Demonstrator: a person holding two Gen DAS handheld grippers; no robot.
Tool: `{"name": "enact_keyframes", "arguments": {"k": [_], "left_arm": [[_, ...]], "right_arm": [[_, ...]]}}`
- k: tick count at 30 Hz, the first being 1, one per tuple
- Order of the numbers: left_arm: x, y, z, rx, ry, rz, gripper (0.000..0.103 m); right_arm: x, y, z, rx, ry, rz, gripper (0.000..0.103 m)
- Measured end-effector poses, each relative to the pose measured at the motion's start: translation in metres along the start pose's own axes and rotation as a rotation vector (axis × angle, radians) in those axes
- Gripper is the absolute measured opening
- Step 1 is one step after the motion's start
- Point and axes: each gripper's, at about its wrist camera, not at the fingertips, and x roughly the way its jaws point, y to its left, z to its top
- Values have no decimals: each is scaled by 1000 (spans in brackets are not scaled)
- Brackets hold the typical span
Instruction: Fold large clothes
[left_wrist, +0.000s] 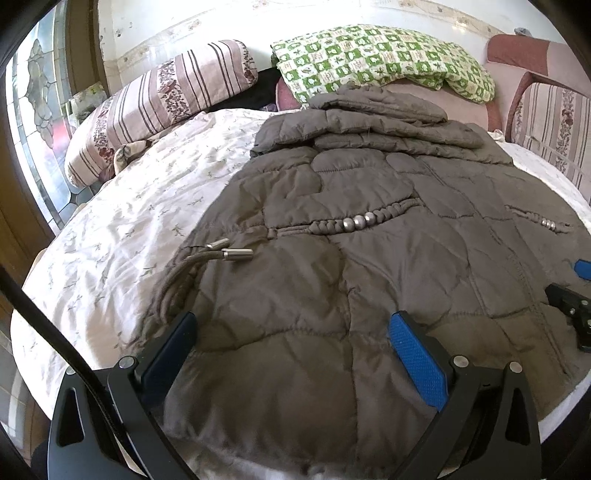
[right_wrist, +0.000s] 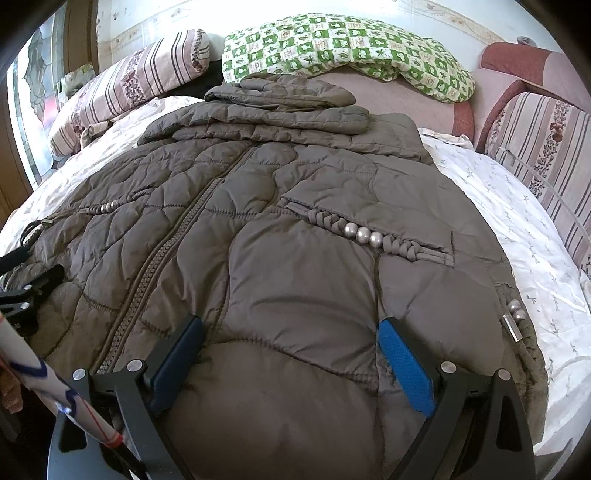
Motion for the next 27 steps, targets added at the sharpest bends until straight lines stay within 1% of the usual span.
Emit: {"name": "enact_keyframes", "arguments": {"k": [3, 5, 7, 9, 11, 13, 14, 15, 16, 17, 18, 19, 21, 24, 25, 27], "left_arm": [[-7, 11, 1, -25, -10, 22, 103], [-13, 27, 4, -72, -10, 23, 103], [-18, 40, 8, -99, -9, 25, 103], [-24, 59, 12, -140, -15, 17, 103], [-28, 81, 14, -183, -7, 9, 103], [-28, 103, 13, -230, 9, 6, 103], [-27, 118, 11, -289, 20, -25, 103], [-24, 133, 8, -359, 39, -80, 102], [-23, 139, 6, -392, 52, -106, 100], [-18, 148, 4, -434, 74, -136, 93], [-16, 151, 2, -449, 85, -146, 87], [-13, 154, 0, -466, 100, -162, 84], [-8, 158, -3, -493, 121, -197, 74], [-3, 161, -5, -523, 138, -239, 73], [-1, 160, -4, -528, 141, -249, 71], [0, 158, -4, -531, 152, -273, 69]], "right_arm": [[-6, -3, 1, 9, 8, 23, 98], [-14, -10, 2, 33, 2, 59, 98], [-26, -22, 3, 77, -29, 88, 98], [-44, -43, 5, 145, -87, 109, 98], [-56, -62, 5, 200, -119, 99, 98], [-66, -88, 3, 266, -137, 65, 98], [-68, -99, 1, 294, -140, 51, 98], [-69, -113, -2, 335, -136, 33, 97], [-69, -123, -4, 366, -126, 23, 95], [-68, -136, -8, 406, -114, 26, 87], [-68, -145, -11, 442, -103, 35, 80], [-66, -154, -14, 473, -92, 42, 79], [-64, -171, -23, 548, -78, 52, 79], [-57, -188, -36, 640, -52, 81, 79], [-54, -192, -39, 665, -43, 98, 78], [-49, -196, -43, 697, -26, 126, 78]]}}
